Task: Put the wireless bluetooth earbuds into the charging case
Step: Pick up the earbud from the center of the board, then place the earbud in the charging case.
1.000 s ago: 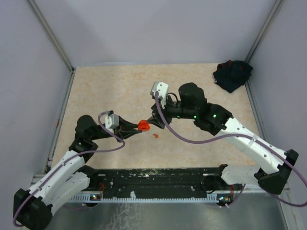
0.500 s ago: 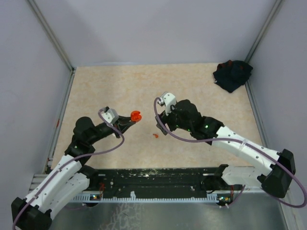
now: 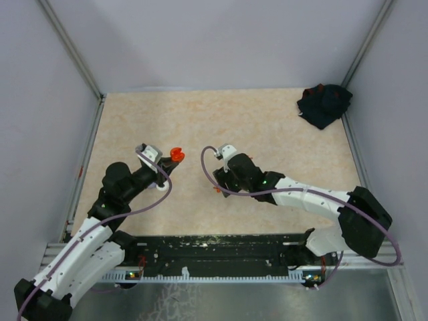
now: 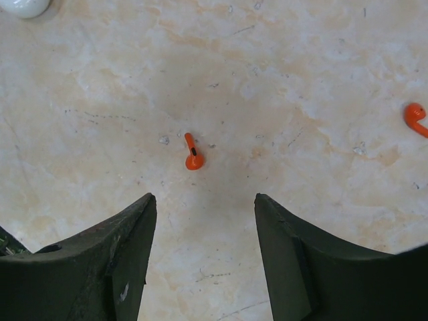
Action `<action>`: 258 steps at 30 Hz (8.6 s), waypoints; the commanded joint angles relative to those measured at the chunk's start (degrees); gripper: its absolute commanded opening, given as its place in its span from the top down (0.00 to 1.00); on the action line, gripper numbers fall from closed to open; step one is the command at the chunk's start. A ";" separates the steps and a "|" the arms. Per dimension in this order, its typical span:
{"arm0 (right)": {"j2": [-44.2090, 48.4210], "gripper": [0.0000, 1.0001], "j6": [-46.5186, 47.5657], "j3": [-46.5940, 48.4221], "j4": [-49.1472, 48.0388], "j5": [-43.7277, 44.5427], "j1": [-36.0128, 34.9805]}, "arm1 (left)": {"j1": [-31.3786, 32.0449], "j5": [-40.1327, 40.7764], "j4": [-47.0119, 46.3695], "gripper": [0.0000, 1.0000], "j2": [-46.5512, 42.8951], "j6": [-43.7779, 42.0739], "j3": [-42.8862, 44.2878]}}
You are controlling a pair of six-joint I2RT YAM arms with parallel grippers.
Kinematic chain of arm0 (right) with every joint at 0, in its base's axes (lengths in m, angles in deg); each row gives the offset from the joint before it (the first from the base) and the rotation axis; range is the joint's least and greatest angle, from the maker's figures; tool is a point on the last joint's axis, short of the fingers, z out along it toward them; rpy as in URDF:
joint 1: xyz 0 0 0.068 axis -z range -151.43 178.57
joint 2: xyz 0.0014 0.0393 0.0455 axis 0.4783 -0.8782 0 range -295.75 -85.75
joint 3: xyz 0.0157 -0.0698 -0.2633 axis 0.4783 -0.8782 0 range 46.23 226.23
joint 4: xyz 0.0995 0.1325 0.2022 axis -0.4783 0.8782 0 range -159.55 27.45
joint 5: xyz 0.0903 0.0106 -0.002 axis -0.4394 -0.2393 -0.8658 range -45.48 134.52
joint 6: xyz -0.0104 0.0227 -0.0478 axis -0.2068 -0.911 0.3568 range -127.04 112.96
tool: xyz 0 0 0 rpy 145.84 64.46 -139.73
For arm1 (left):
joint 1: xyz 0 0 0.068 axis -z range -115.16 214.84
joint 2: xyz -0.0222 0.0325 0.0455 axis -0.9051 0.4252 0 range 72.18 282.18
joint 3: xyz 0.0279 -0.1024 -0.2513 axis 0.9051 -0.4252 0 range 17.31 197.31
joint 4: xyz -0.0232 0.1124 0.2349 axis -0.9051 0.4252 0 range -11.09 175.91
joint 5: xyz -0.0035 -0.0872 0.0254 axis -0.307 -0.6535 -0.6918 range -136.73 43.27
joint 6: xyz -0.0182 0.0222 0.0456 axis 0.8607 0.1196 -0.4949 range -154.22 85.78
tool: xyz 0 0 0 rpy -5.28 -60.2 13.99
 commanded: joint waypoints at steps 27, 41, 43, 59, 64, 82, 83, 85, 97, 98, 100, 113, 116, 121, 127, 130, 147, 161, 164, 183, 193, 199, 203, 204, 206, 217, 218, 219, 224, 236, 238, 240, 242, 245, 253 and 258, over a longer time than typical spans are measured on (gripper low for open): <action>-18.22 0.38 -2.41 2.65 -8.63 11.96 -5.03 | -0.11 0.46 1.13 1.00 -0.03 -0.30 2.10; -18.80 0.40 -2.87 3.89 -6.91 16.52 0.06 | -0.10 -0.25 1.18 1.00 -0.01 -0.27 2.18; -18.77 0.41 -2.64 4.28 -6.96 16.45 0.62 | -0.10 -0.25 1.15 1.00 -0.01 -0.23 2.18; -12.64 0.49 6.04 8.65 -1.68 -1.45 1.21 | -0.28 -1.19 1.22 1.00 0.29 0.09 2.27; -16.21 0.52 10.11 12.90 2.30 -3.97 1.19 | -0.33 0.64 1.44 1.00 -0.01 0.43 2.19; -28.20 0.62 16.66 24.02 13.16 -7.72 0.20 | -1.44 8.49 3.03 1.00 -0.73 2.23 2.37; -28.61 0.62 16.82 24.39 13.39 -7.80 0.13 | -1.45 8.34 2.98 1.00 -0.72 2.16 2.36; -29.34 0.62 17.16 25.01 14.00 -8.07 0.03 | -1.57 8.16 2.92 1.00 -0.71 2.16 2.36; -33.24 0.63 18.54 27.58 17.92 -6.47 -1.28 | -1.79 6.55 2.60 1.00 -0.80 2.16 2.27; -33.45 0.63 18.55 27.67 18.17 -6.36 -1.37 | -1.85 6.46 2.52 1.00 -0.80 2.20 2.27; -33.81 0.64 18.55 27.82 18.68 -6.26 -1.47 | -1.92 6.28 2.45 1.00 -0.86 2.16 2.19; -33.07 0.76 17.99 27.81 20.91 -5.40 -1.63 | -2.10 5.00 2.07 1.00 -0.56 2.46 2.01; -32.55 0.79 17.43 27.58 20.45 -5.76 -1.59 | -2.20 4.71 1.93 1.00 -0.56 2.51 1.93; -30.49 0.84 16.12 26.68 18.18 -6.70 -1.61 | -2.27 2.96 1.28 1.00 -0.54 2.56 1.68; -25.76 0.90 13.52 25.01 15.81 -6.44 -1.48 | -2.44 0.26 -0.82 1.00 -1.20 2.73 0.81; -22.04 0.90 11.62 24.11 14.73 -6.22 -1.47 | -2.49 -1.77 -1.81 1.00 -1.66 2.91 0.65; 6.02 0.94 -8.09 17.10 -0.27 -3.38 -1.68 | -2.75 -9.36 -19.39 1.00 -7.17 7.72 -8.06; 10.07 0.98 -16.89 11.57 -20.66 -6.69 -8.12 | -2.77 -21.83 -31.07 1.00 -4.84 5.72 -12.28; 9.97 0.98 -17.85 10.39 -24.51 -6.37 -9.30 | -2.75 -22.81 -32.30 1.00 -5.14 4.82 -12.86; 7.28 0.99 -20.78 8.60 -27.45 -4.89 -10.91 | -2.75 -23.95 -35.81 1.00 -5.97 5.91 -14.06; 6.49 0.99 -20.23 8.43 -26.67 -4.08 -11.16 | -2.82 -23.32 -36.39 1.00 -6.25 6.76 -14.29; 6.11 0.99 -19.97 8.75 -25.77 -3.61 -11.38 | -2.81 -22.66 -36.53 1.00 -6.43 7.12 -14.43; 5.47 0.96 -19.41 9.12 -25.14 -3.33 -11.62 | -2.81 -22.79 -36.45 1.00 -6.25 7.33 -14.41; 5.39 0.94 -19.35 9.26 -25.02 -3.32 -11.66 | -2.87 -22.75 -36.48 1.00 -6.18 7.34 -14.35; 5.21 0.92 -19.22 9.41 -24.78 -3.15 -11.84 | -2.84 -22.75 -36.49 1.00 -6.16 7.43 -14.34; 6.71 0.73 -17.04 9.59 -24.64 -1.38 -12.28 | -2.77 -22.93 -35.98 1.00 -6.09 7.34 -14.14; 6.91 0.72 -16.86 9.49 -24.71 -1.20 -12.35 | -2.79 -22.88 -35.90 1.00 -6.12 7.30 -14.16; 7.10 0.71 -16.69 9.44 -24.81 -1.09 -12.29 | -2.78 -22.84 -35.83 1.00 -6.08 7.30 -14.21; 7.88 0.69 -16.31 9.32 -24.86 -0.50 -12.37 | -2.82 -22.76 -35.37 1.00 -5.99 7.26 -13.99; 9.74 0.53 -9.27 14.49 -16.03 -0.86 -12.88 | -2.88 -21.25 -33.00 1.00 -5.55 6.33 -13.31; 9.59 0.47 -8.09 15.43 -14.07 -0.38 -13.03 | -2.88 -21.04 -32.75 1.00 -5.59 6.24 -13.28; 9.18 0.42 -7.01 16.20 -12.65 0.41 -13.15 | -2.80 -20.99 -32.58 1.00 -5.47 6.24 -13.21; 8.41 0.38 -5.97 17.37 -10.88 1.79 -13.30 | -2.84 -21.04 -32.38 1.00 -5.46 6.21 -13.20; 7.18 0.34 -4.50 18.81 -8.23 6.07 -13.77 | -2.80 -20.91 -32.19 1.00 -5.48 5.96 -13.11; 3.01 0.28 -2.90 22.87 -5.42 11.38 -15.26 | -2.78 -21.01 -31.84 1.00 -5.46 5.67 -12.93; 1.09 0.27 -2.38 24.22 -3.92 14.05 -15.95 | -2.81 -21.27 -31.92 1.00 -5.46 5.59 -12.93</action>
